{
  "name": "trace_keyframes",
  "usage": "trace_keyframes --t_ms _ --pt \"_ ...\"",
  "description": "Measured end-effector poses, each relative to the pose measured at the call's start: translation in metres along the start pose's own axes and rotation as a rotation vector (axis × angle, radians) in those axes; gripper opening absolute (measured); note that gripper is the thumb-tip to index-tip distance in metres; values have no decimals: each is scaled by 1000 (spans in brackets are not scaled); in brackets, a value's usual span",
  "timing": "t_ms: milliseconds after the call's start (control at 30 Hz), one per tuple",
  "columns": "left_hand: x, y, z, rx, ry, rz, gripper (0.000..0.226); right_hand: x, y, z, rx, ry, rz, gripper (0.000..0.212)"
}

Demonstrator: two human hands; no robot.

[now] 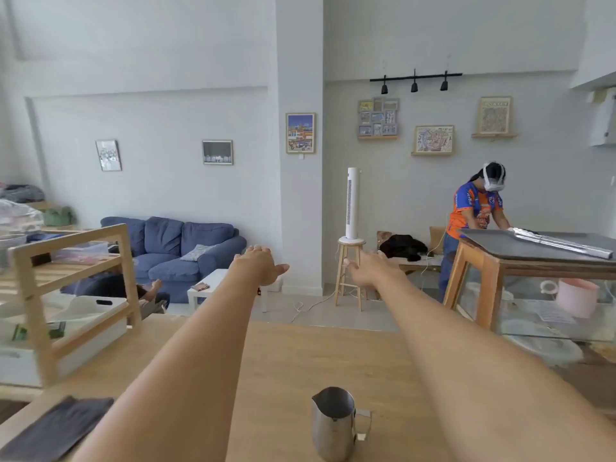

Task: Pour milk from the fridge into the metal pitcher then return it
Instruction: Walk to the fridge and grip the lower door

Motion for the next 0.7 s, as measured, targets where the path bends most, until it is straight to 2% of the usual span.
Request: trace_keyframes --t_ms 133,233,367,700 --pt "2 15 58 -101 -15 -13 69 19 4 44 -67 53 31 60" --pt "8 29 106 -139 -26 6 69 36 10 95 -147 66 55 59" --pt "7 63 176 -278 -65 45 70 53 31 172 -255 50 95 58" --pt "-26 219 313 -644 -109 65 65 89 133 361 -547 -33 196 64"
Point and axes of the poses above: each hand's wrist, its own y-axis away from the middle knuckle, its own x-axis out of the palm, z = x × y, the point moved 9 cm from there along -y, towards the middle knuckle, and after that the axes turned 12 degrees about x, right-handed, at the moved point
